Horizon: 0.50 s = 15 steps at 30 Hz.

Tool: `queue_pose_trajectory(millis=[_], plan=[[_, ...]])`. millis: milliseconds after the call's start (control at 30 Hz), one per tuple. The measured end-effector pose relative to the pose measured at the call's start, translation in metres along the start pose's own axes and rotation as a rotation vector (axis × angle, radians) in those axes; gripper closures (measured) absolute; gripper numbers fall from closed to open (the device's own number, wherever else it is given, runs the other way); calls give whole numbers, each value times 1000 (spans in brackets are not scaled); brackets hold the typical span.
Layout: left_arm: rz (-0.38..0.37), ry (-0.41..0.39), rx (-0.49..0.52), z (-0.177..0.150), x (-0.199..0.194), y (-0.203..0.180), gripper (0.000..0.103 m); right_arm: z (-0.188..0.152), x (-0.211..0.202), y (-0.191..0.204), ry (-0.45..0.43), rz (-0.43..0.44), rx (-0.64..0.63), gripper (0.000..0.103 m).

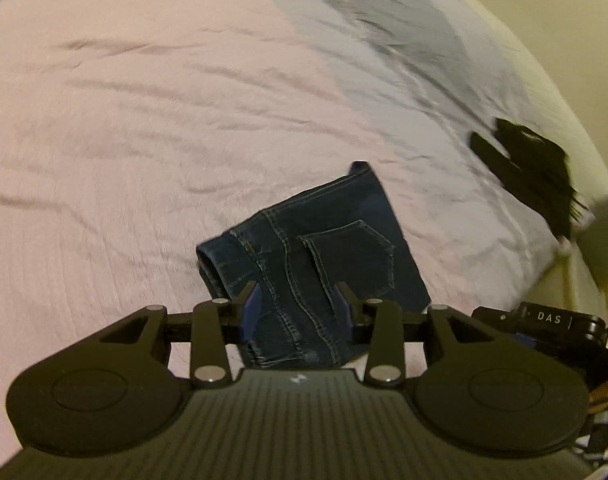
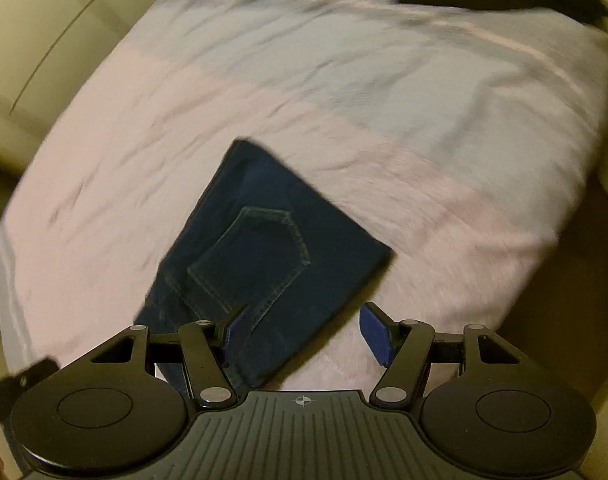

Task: Fold clothes
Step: 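Reach both tools to the folded jeans edge and close on it, then lift the folded jeans off the bed with both tools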

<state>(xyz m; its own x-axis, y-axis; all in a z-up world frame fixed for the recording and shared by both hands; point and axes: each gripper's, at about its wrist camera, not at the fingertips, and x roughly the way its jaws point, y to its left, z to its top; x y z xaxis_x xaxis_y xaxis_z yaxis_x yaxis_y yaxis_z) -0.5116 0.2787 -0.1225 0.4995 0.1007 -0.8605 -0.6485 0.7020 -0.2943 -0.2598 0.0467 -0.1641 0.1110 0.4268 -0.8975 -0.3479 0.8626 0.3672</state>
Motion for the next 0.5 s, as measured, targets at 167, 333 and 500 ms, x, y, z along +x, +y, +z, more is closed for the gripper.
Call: queue_pose_trajectory(millis=[167, 333, 500], plan=[[-66, 15, 152, 6, -23, 29, 68, -64, -35, -7, -114, 20, 230, 40], [-117, 54, 228, 12, -15, 47, 67, -122, -47, -15, -161, 68, 392, 40], [-163, 82, 266, 30, 12, 56, 63, -142, -42, -25, -227, 136, 512, 40]])
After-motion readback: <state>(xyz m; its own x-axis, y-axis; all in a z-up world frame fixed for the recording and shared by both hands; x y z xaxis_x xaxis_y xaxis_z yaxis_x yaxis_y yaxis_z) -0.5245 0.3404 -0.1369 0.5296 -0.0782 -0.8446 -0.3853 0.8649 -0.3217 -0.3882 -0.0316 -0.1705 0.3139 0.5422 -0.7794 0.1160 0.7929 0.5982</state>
